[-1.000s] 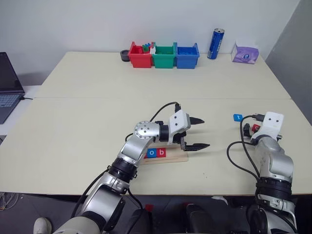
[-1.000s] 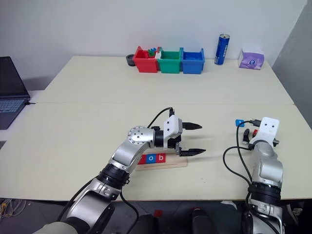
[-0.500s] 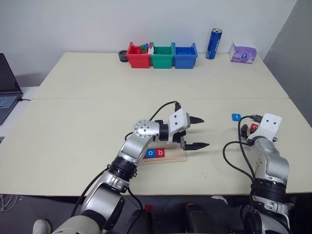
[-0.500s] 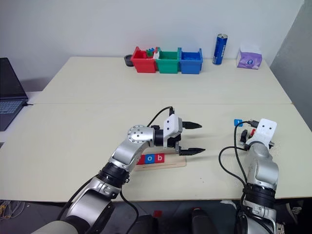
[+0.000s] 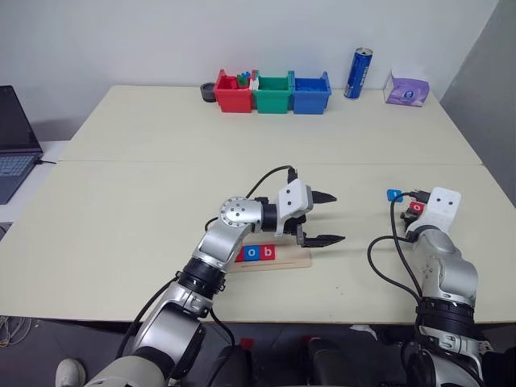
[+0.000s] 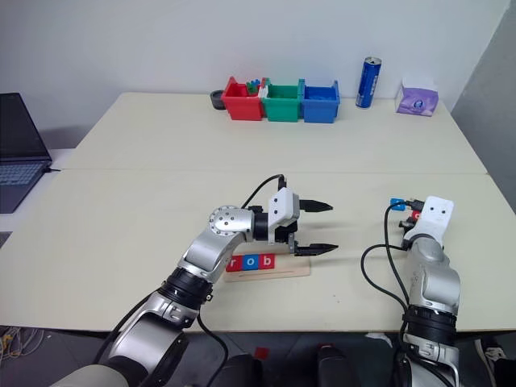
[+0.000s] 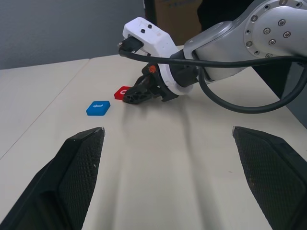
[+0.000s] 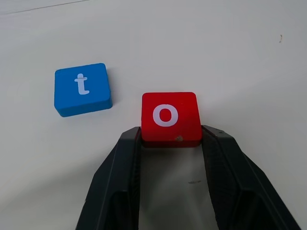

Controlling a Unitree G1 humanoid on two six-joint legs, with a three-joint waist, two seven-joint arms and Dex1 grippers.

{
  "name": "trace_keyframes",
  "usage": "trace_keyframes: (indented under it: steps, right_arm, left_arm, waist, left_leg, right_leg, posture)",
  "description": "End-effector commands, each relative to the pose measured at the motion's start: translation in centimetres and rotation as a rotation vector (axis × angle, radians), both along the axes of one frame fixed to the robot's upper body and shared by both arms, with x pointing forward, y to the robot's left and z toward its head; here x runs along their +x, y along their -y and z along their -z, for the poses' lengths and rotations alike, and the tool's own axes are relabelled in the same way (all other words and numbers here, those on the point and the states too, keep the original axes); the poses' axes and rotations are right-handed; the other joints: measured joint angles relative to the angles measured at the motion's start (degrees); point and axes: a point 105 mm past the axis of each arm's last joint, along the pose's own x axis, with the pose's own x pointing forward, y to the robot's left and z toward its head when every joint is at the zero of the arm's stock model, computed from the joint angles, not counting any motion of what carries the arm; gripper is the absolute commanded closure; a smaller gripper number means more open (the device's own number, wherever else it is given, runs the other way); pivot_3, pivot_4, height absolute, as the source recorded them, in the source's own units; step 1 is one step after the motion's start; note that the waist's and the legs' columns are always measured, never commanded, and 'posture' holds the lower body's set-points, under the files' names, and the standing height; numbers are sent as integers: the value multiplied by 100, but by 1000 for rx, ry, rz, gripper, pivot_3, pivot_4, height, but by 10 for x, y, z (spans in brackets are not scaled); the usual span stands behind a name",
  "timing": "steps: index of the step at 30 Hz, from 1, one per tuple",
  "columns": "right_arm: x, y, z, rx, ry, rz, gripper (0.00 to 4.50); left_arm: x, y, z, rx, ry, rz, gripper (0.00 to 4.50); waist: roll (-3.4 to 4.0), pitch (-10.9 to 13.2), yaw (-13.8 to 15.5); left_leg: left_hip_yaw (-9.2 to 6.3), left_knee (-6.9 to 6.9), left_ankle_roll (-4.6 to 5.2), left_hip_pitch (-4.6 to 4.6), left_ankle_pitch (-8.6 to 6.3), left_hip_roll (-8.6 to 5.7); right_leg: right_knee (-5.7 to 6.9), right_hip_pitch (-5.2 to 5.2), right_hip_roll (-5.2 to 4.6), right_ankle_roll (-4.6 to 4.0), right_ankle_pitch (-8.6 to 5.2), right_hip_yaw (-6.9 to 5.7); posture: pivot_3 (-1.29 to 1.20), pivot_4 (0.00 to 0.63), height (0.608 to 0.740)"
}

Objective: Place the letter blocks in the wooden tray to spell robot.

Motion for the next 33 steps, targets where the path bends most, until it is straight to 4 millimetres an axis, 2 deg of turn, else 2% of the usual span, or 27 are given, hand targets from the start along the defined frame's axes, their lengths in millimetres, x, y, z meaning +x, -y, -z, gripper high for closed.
trace_keyframes:
  steps: [1,8,13,17,24,33]
  right_arm:
    - [-12,-23,1,10,-61,-135,3054]
    - [-53,-89,1,82,-165,-431,3054]
    - [-62,-129,-3,149,-180,-500,3054]
    - [-68,-149,-4,186,-212,-492,3054]
    - [-70,-162,-4,177,-244,-559,3054]
    - [-69,-164,-4,161,-251,-558,3054]
  left_arm:
    - [-11,-12,-11,-8,40,45,0]
    - [-35,-53,-1,57,8,68,0]
    - [-42,-74,4,86,-21,28,0]
    - [-42,-81,3,92,-23,-8,0]
    - [-44,-84,3,96,-26,-21,0]
    - [-41,-84,2,96,-23,-27,0]
  waist:
    - [1,-1,-1]
    - [5,-2,-37]
    - [5,-3,-38]
    - [4,-3,-30]
    - [4,-3,-28]
    - [4,-3,-33]
  left_leg:
    - [-1,-2,0,0,0,1]
    - [-9,-10,2,5,-1,12]
    - [-8,-5,1,6,-1,10]
    - [-11,-6,1,6,-1,11]
    - [-4,-6,1,3,-1,6]
    - [-9,-8,1,4,-1,8]
  right_leg:
    - [0,-2,1,0,0,-1]
    - [3,-6,11,-9,-6,-1]
    - [3,-4,12,-7,-6,0]
    - [2,-5,14,-7,-7,-3]
    - [-6,-6,6,-7,-7,-1]
    - [-5,-6,10,-6,-7,-3]
  posture:
    - [0,150,740]
    - [0,150,740]
    - [0,150,740]
    - [0,150,740]
    - [0,150,740]
    - [0,150,740]
